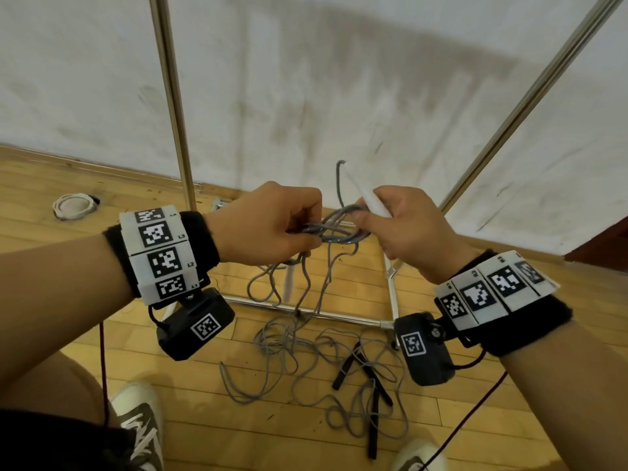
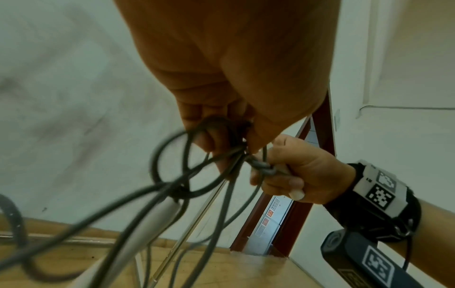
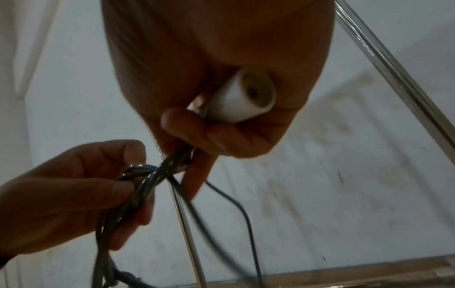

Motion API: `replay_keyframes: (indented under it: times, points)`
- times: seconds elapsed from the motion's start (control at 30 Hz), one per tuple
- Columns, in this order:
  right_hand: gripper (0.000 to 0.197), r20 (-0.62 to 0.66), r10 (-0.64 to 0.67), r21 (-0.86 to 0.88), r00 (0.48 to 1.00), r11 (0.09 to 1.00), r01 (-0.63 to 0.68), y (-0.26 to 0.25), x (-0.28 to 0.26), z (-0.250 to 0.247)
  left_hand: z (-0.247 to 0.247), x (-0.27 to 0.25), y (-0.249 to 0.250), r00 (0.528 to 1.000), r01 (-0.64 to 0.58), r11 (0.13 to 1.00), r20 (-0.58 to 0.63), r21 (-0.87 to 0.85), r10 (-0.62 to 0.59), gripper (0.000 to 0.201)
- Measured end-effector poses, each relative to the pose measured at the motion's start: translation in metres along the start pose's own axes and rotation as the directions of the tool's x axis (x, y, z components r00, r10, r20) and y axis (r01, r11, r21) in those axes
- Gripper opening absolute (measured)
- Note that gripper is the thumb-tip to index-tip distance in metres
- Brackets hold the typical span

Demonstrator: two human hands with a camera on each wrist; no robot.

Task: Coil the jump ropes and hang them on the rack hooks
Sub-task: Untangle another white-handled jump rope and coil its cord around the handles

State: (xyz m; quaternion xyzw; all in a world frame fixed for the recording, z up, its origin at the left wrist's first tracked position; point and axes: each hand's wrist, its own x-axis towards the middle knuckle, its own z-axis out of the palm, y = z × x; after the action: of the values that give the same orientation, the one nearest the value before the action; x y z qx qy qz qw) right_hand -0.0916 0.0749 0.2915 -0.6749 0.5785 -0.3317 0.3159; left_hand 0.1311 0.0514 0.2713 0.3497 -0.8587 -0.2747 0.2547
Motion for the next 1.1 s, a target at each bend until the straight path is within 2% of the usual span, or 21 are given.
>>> replay_keyframes:
  times: [0.1, 0.2, 0.37, 0.43, 0.5, 0.57, 0.7, 0.87, 0.93, 0.97, 1.07, 1.1]
  points:
    - [0.023, 0.110, -0.010, -0.093, 0.994, 0.995, 0.021, 0.005, -0.003, 0.001, 0.001, 0.000, 0.001, 0.996, -0.033, 0.999, 0.087, 0.023, 0.031, 0.015]
    - [0.017, 0.144, -0.056, -0.193, 0.988, 0.978, 0.083, 0.006, -0.002, 0.007, 0.002, 0.001, 0.002, 0.985, -0.095, 0.992, 0.151, 0.083, 0.081, 0.016]
    - [0.017, 0.206, -0.147, -0.225, 0.967, 0.955, 0.193, 0.005, -0.004, 0.005, 0.001, 0.001, 0.000, 0.985, -0.114, 0.990, 0.137, 0.082, 0.103, 0.014]
    - [0.018, 0.187, -0.150, -0.246, 0.971, 0.950, 0.194, 0.006, -0.004, 0.003, 0.000, 0.001, -0.002, 0.989, -0.080, 0.994, 0.126, 0.068, 0.071, 0.015]
    - [0.019, 0.150, -0.150, -0.361, 0.977, 0.912, 0.196, 0.007, -0.001, 0.002, -0.001, -0.001, -0.003, 0.992, -0.052, 0.996, 0.119, 0.068, 0.043, 0.017]
    - [0.030, 0.077, -0.168, -0.461, 0.983, 0.868, 0.184, 0.007, 0.002, 0.001, -0.003, -0.001, -0.003, 0.993, -0.043, 0.997, 0.108, 0.062, 0.036, 0.022]
    - [0.034, -0.093, -0.181, -0.383, 0.979, 0.914, 0.132, 0.009, 0.002, -0.002, -0.007, 0.004, -0.003, 0.998, 0.045, 0.999, 0.033, 0.012, -0.045, 0.027]
    - [0.031, -0.145, -0.157, -0.351, 0.977, 0.931, 0.098, 0.011, 0.004, -0.004, -0.009, 0.003, -0.006, 0.991, 0.098, 0.995, 0.092, 0.009, -0.098, 0.024]
    - [0.029, -0.116, -0.173, -0.363, 0.978, 0.924, 0.120, 0.013, 0.005, -0.009, -0.009, 0.002, -0.006, 0.990, 0.118, 0.992, 0.083, -0.050, -0.114, 0.019]
    - [0.027, -0.093, -0.178, -0.352, 0.980, 0.926, 0.135, 0.014, 0.005, -0.010, -0.010, 0.001, -0.004, 0.989, 0.136, 0.987, 0.072, -0.089, -0.130, 0.022]
    - [0.025, -0.051, -0.192, -0.339, 0.980, 0.926, 0.164, 0.013, 0.002, -0.006, -0.009, 0.003, 0.002, 0.986, 0.163, 0.978, 0.062, -0.132, -0.156, 0.061]
    - [0.026, -0.060, -0.198, -0.348, 0.978, 0.923, 0.166, 0.012, 0.002, -0.003, -0.009, 0.003, 0.004, 0.987, 0.156, 0.978, 0.068, -0.135, -0.148, 0.068]
